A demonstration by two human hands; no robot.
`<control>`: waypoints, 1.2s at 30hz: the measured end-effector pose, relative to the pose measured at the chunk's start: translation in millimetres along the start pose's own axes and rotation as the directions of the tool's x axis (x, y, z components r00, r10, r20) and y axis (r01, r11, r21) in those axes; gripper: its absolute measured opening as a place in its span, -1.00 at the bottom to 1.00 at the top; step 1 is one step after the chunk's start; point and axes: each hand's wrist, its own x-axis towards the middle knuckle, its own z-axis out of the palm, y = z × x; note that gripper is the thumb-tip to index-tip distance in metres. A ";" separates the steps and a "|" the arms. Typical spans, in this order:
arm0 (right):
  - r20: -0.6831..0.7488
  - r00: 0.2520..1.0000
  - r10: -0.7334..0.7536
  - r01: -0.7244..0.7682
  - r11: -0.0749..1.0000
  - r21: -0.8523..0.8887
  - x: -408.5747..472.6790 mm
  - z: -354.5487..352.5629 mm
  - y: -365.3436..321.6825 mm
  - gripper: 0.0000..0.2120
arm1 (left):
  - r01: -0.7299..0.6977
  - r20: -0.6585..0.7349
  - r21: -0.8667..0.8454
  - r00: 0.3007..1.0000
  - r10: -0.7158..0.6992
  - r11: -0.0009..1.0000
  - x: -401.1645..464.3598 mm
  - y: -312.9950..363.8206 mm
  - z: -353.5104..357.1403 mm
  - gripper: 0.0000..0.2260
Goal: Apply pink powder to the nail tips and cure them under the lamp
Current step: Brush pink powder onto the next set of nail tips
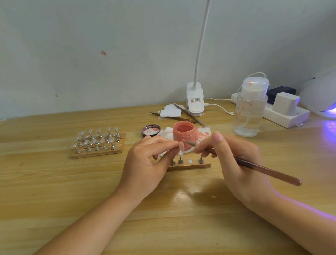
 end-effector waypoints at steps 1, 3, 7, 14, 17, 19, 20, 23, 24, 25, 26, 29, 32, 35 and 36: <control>0.011 1.000 0.020 -0.020 1.000 0.007 -0.9 0.2 -0.1 -0.55 | 0.003 0.005 0.006 1.000 -0.003 1.000 -0.2 0.5 -0.1 -0.86; 0.011 0.999 0.033 -0.033 0.999 0.030 -1.9 -0.3 -0.1 -0.54 | 0.019 0.011 0.012 1.000 -0.019 1.000 -0.6 1.8 -0.5 -0.84; 0.006 0.995 -0.101 0.101 0.990 -0.100 -0.1 -1.4 0.0 -0.59 | 0.049 0.016 0.021 0.999 -0.049 0.999 -0.9 3.7 -1.3 -0.84; 0.044 0.974 -0.221 0.225 0.959 -0.170 1.8 -2.5 5.5 -0.53 | 0.085 0.016 0.049 0.996 -0.086 0.995 -1.0 6.3 -1.9 -0.84; 0.070 0.963 -0.259 0.268 0.926 -0.265 3.5 -1.9 7.6 -0.58 | 0.075 0.020 0.052 0.997 -0.076 0.996 -0.6 6.4 -1.6 -0.86; 0.092 0.963 -0.255 0.270 0.935 -0.232 3.3 -2.8 9.3 -0.49 | 0.074 0.020 0.056 0.997 -0.075 0.996 -0.5 6.7 -1.4 -0.85; 0.097 0.962 -0.257 0.272 0.940 -0.207 3.1 -3.4 9.6 -0.46 | 0.077 0.017 0.055 0.997 -0.078 0.995 -0.4 6.6 -1.2 -0.85; 0.077 0.949 -0.305 0.314 0.919 -0.237 3.5 -2.3 9.6 -0.52 | 0.073 0.014 0.032 0.997 -0.073 0.997 -1.4 5.3 -1.5 -0.91; 0.071 0.947 -0.313 0.321 0.911 -0.258 3.8 -1.5 10.0 -0.56 | 0.068 0.012 0.029 0.998 -0.068 0.997 -1.9 4.9 -1.8 -0.90; 0.074 0.946 -0.315 0.323 0.907 -0.271 4.1 -1.2 10.6 -0.57 | 0.062 0.012 0.027 0.998 -0.063 0.998 -2.0 4.3 -1.7 -0.89; 0.085 0.946 -0.312 0.324 0.907 -0.270 4.2 -1.4 11.3 -0.54 | 0.059 0.012 0.027 0.998 -0.059 0.998 -2.0 3.8 -1.6 -0.90; 0.108 0.946 -0.305 0.322 0.920 -0.224 3.8 -3.6 12.2 -0.46 | 0.057 0.010 0.033 0.998 -0.057 0.998 -1.6 3.4 -0.7 -0.90; 0.083 0.938 -0.336 0.346 0.904 -0.250 4.6 -2.0 11.0 -0.51 | 0.052 0.004 0.036 0.999 -0.052 0.998 -1.2 3.4 -0.5 -0.90; 0.103 0.942 -0.320 0.336 0.905 -0.260 4.5 -1.2 11.6 -0.49 | 0.047 0.011 0.043 0.999 -0.047 0.998 -1.6 3.0 -0.4 -0.89; 0.112 0.946 -0.305 0.324 0.916 -0.239 4.2 -2.2 11.7 -0.47 | 0.046 0.011 0.044 0.999 -0.046 0.998 -2.0 2.9 -0.4 -0.89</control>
